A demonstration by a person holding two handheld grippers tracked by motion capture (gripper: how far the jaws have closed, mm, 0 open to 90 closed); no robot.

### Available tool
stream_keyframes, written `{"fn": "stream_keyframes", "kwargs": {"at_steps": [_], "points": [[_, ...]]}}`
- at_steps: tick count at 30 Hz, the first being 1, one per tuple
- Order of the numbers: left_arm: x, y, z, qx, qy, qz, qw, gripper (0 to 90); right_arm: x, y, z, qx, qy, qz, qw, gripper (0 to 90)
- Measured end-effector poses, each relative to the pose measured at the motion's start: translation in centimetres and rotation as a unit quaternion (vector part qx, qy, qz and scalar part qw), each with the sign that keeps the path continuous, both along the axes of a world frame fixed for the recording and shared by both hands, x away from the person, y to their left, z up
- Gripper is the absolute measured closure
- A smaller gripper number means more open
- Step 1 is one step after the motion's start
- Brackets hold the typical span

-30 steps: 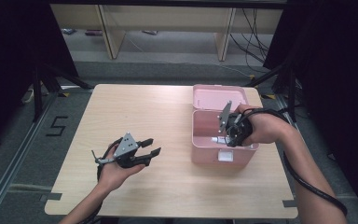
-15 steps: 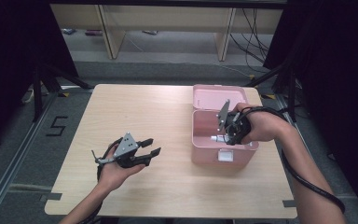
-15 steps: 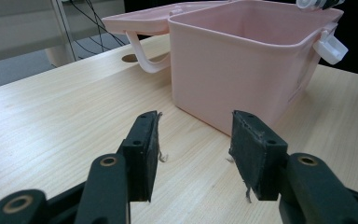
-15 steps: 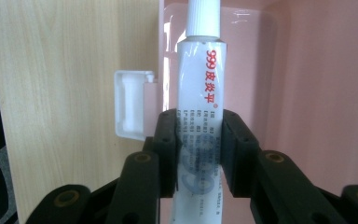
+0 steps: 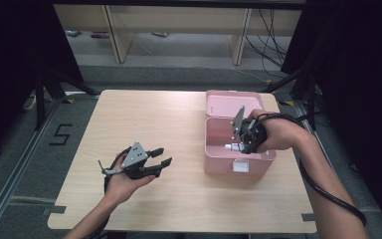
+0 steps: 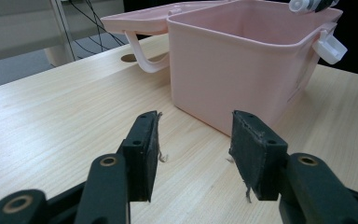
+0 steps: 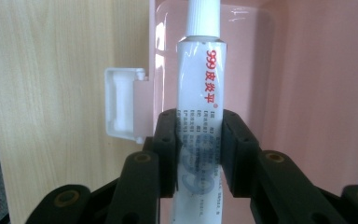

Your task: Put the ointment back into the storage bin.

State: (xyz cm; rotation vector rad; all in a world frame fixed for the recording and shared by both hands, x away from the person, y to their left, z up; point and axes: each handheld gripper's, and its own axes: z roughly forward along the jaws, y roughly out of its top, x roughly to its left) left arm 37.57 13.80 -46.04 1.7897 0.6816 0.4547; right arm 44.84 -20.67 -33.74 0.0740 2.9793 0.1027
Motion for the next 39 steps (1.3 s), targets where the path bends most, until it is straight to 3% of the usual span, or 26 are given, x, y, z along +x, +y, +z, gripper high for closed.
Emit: {"fn": "stream_keyframes", "kwargs": {"at_steps": [4, 5, 12, 15, 16, 20, 24, 27, 29, 32, 33, 34, 35, 37, 39], "points": [[0.0, 0.0, 0.0, -0.001, 0.0, 0.0, 1.0, 51.3, 0.0, 0.0, -0.2, -0.004, 0.002, -0.011, 0.9999, 71.1], [0.0, 0.0, 0.0, 0.0, 0.0, 0.0, 1.0, 51.3, 0.3, -0.1, -0.3, -0.005, 0.0, 0.001, 1.0, 71.1], [0.0, 0.0, 0.0, 0.0, 0.0, 0.0, 1.0, 51.2, 0.4, -0.1, -0.4, -0.007, 0.002, 0.0, 1.0, 71.1], [0.0, -0.1, 0.0, -0.001, 0.0, -0.001, 1.0, 51.2, 0.6, 0.0, -0.6, -0.005, 0.002, 0.012, 0.9999, 71.1], [0.0, 0.0, 0.0, -0.001, 0.0, -0.001, 1.0, 51.2, 0.5, 0.0, -0.6, -0.006, 0.001, -0.001, 1.0, 71.1], [0.0, 0.0, 0.0, -0.001, 0.0, 0.0, 1.0, 51.2, 0.6, -0.1, -0.7, -0.007, 0.003, 0.001, 1.0, 71.1], [0.0, 0.0, -0.1, -0.001, 0.001, 0.0, 1.0, 51.2, 0.8, -0.1, -0.8, -0.008, 0.002, 0.015, 0.9998, 71.1], [0.0, -0.1, -0.1, -0.001, 0.0, -0.002, 1.0, 51.1, 0.6, -0.1, -1.0, -0.006, 0.005, -0.006, 1.0, 71.0], [0.0, -0.1, -0.1, 0.0, 0.0, -0.001, 1.0, 51.1, 0.8, -0.1, -1.0, -0.009, 0.004, 0.006, 0.9999, 71.0], [0.0, -0.1, -0.1, 0.0, 0.001, -0.001, 1.0, 51.1, 0.8, -0.1, -1.1, -0.011, 0.004, 0.0, 0.9999, 71.1], [0.0, -0.1, -0.1, 0.0, 0.002, -0.001, 1.0, 51.1, 1.0, 0.0, -1.3, -0.01, 0.008, 0.022, 0.9997, 71.1], [0.0, -0.1, -0.1, 0.0, 0.002, -0.001, 1.0, 51.0, 0.8, -0.1, -1.3, -0.013, 0.006, 0.004, 0.9999, 71.1], [0.0, -0.1, -0.1, 0.0, 0.002, -0.001, 1.0, 51.0, 0.8, -0.1, -1.3, -0.013, 0.006, 0.004, 0.9999, 71.1], [0.1, -0.2, -0.2, -0.006, 0.002, -0.004, 1.0, 51.0, 1.1, 0.0, -1.7, -0.01, 0.011, 0.024, 0.9996, 71.1], [0.1, -0.2, -0.3, -0.006, 0.002, -0.004, 1.0, 51.0, 1.0, -0.1, -1.7, -0.01, 0.012, 0.009, 0.9998, 71.1]]}}
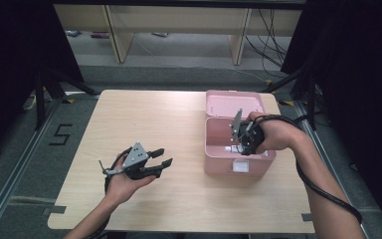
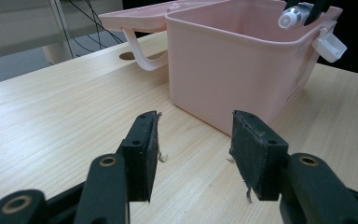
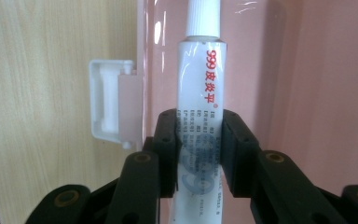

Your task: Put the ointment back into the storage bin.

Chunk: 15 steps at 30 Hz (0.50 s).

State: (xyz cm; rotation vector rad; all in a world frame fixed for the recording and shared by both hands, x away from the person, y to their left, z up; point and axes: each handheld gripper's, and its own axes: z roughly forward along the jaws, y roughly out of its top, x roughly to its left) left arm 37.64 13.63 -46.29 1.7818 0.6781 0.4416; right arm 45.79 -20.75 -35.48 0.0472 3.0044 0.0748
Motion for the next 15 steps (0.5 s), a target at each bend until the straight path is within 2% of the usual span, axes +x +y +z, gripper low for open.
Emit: {"fn": "stream_keyframes", "kwargs": {"at_steps": [2, 3, 4, 7, 8, 9, 13, 15], "points": [[0.0, 0.01, -0.01, 0.0, 0.001, 0.0, 1.0, 50.9, -0.01, -0.04, -0.06, -0.001, 0.003, -0.005, 1.0, 71.1], [0.0, 0.02, 0.01, -0.001, 0.001, 0.0, 1.0, 50.9, 0.17, -0.03, -0.15, -0.001, 0.002, 0.008, 1.0, 71.0], [0.0, 0.02, 0.01, 0.0, 0.001, 0.001, 1.0, 50.8, -0.04, -0.1, -0.14, -0.001, 0.002, -0.01, 0.9999, 71.0], [-0.07, 0.01, 0.03, 0.004, 0.003, 0.003, 1.0, 50.8, 0.03, -0.14, -0.2, -0.002, 0.003, -0.007, 1.0, 71.0], [-0.07, -0.01, 0.0, 0.003, 0.004, 0.003, 1.0, 50.8, 0.17, -0.21, -0.31, 0.0, 0.003, 0.002, 1.0, 71.0], [-0.07, -0.01, 0.0, 0.003, 0.004, 0.003, 1.0, 50.8, -0.01, -0.17, -0.3, -0.004, 0.006, -0.011, 0.9999, 71.1], [-0.08, -0.03, -0.02, 0.003, 0.004, 0.003, 1.0, 50.8, 0.21, -0.23, -0.58, -0.005, 0.007, 0.003, 1.0, 71.0], [-0.09, -0.03, 0.0, 0.003, 0.004, 0.003, 1.0, 50.8, 0.14, -0.28, -0.82, -0.006, 0.01, -0.01, 0.9999, 71.0]]}}
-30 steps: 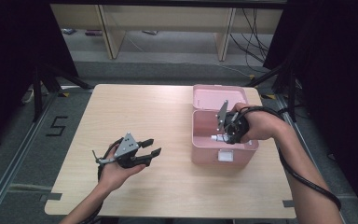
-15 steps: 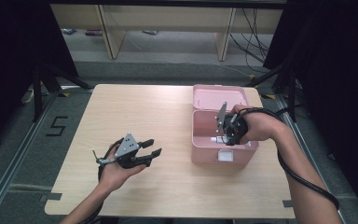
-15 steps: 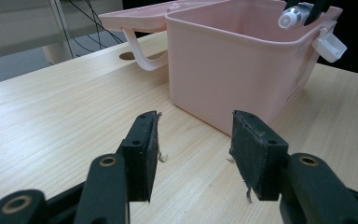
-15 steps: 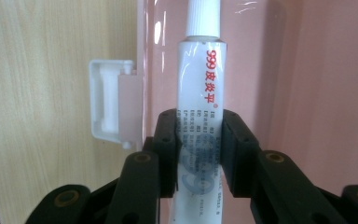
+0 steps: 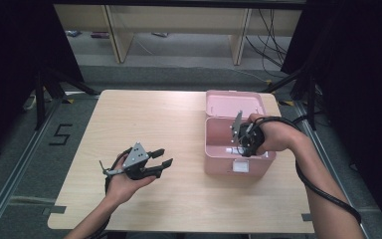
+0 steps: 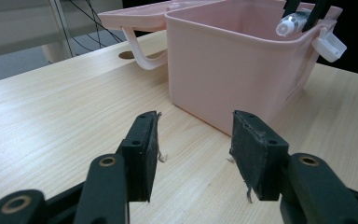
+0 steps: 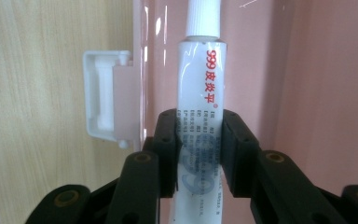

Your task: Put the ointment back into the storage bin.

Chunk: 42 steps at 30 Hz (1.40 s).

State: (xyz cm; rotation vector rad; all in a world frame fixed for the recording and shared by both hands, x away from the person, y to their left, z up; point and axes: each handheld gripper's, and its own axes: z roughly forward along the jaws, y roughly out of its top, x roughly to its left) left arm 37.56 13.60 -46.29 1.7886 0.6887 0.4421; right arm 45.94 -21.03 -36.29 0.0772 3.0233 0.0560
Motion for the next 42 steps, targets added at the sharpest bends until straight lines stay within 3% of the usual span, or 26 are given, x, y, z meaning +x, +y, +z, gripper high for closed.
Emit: {"fn": "stream_keyframes", "kwargs": {"at_steps": [1, 5, 8, 9, 13, 14, 18, 19, 20, 21, 23, 30, 31, 35, 42], "points": [[0.0, 0.0, 0.0, 0.0, 0.0, 0.0, 1.0, 50.8, 0.2, -0.1, -0.1, 0.001, 0.0, 0.01, 0.9999, 71.0], [0.0, 0.0, 0.0, 0.0, 0.0, 0.0, 1.0, 50.7, 0.1, 0.1, -0.4, -0.001, 0.0, 0.001, 1.0, 71.0], [0.0, 0.1, 0.0, 0.0, 0.0, 0.0, 1.0, 50.7, 0.4, 0.1, -0.6, 0.0, 0.001, 0.019, 0.9998, 71.0], [0.0, 0.1, -0.1, 0.0, 0.002, 0.0, 1.0, 50.6, 0.2, 0.1, -0.6, 0.0, 0.003, 0.003, 1.0, 71.0], [0.0, 0.1, -0.1, 0.001, 0.003, 0.0, 1.0, 50.6, 0.4, 0.2, -0.9, -0.001, 0.004, 0.014, 0.9999, 71.0], [0.0, 0.1, -0.1, 0.001, 0.002, 0.0, 1.0, 50.5, 0.3, 0.1, -0.9, -0.002, 0.006, -0.001, 1.0, 71.0], [0.0, 0.2, -0.1, 0.0, 0.002, 0.002, 1.0, 50.5, 0.3, 0.1, -1.1, 0.001, 0.009, -0.005, 0.9999, 71.0], [0.0, 0.2, -0.1, -0.001, 0.002, 0.002, 1.0, 50.5, 0.6, 0.1, -1.2, -0.005, 0.007, 0.008, 0.9999, 71.0], [0.0, 0.1, -0.1, 0.0, 0.002, 0.001, 1.0, 50.5, 0.5, 0.0, -1.3, -0.006, 0.008, 0.002, 0.9999, 71.0], [0.0, 0.1, -0.1, 0.0, 0.002, 0.0, 1.0, 50.5, 0.8, 0.1, -1.3, -0.005, 0.001, 0.027, 0.9996, 71.0], [0.0, 0.0, 0.0, 0.001, 0.002, -0.001, 1.0, 50.5, 0.5, 0.0, -1.4, -0.011, 0.013, -0.006, 0.9998, 71.0], [0.1, -0.2, -0.2, -0.003, 0.002, -0.005, 1.0, 50.5, 0.7, 0.0, -1.8, -0.01, 0.017, -0.003, 0.9998, 71.0], [0.0, -0.1, -0.1, 0.001, 0.003, -0.004, 1.0, 50.5, 0.8, 0.0, -2.0, -0.007, 0.019, 0.008, 0.9998, 71.0], [0.0, -0.1, 0.0, 0.004, 0.003, -0.004, 1.0, 50.4, 0.7, 0.0, -2.0, -0.01, 0.016, -0.006, 0.9998, 71.0], [-0.1, -0.1, -0.2, 0.003, 0.005, -0.003, 1.0, 50.4, 0.9, 0.0, -2.3, -0.01, 0.02, -0.002, 0.9997, 71.0]]}}
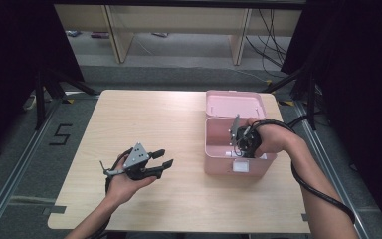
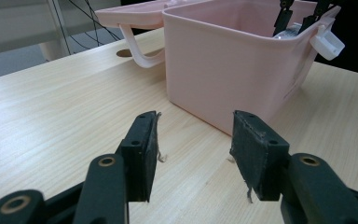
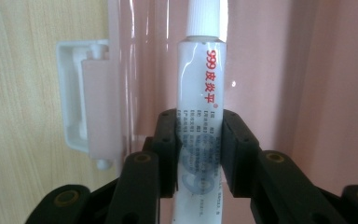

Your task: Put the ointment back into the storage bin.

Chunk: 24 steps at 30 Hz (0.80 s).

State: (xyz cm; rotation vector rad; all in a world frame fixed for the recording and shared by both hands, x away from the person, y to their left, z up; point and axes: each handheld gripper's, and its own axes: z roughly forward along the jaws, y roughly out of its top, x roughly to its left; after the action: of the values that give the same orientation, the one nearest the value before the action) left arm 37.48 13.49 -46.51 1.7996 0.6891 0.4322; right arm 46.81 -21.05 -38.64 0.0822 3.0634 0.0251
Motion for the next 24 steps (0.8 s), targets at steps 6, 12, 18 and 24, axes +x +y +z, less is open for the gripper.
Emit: {"fn": "stream_keyframes", "kwargs": {"at_steps": [6, 12, 18, 24], "points": [[-0.01, -0.04, -0.13, -0.002, 0.001, -0.001, 1.0, 50.4, 0.0, -0.01, -0.39, -0.003, 0.002, -0.007, 1.0, 71.0], [0.07, 0.01, 0.14, -0.002, -0.002, -0.001, 1.0, 50.4, 0.39, -0.15, -0.44, -0.004, 0.002, 0.001, 1.0, 71.0], [0.05, -0.18, 0.31, -0.003, -0.003, -0.001, 1.0, 50.4, 0.64, -0.17, -0.39, -0.003, 0.005, 0.003, 1.0, 71.0], [0.05, -0.11, 0.36, -0.005, -0.005, -0.001, 1.0, 50.5, 0.76, -0.15, -0.49, -0.009, 0.007, -0.001, 0.9999, 71.0]]}}
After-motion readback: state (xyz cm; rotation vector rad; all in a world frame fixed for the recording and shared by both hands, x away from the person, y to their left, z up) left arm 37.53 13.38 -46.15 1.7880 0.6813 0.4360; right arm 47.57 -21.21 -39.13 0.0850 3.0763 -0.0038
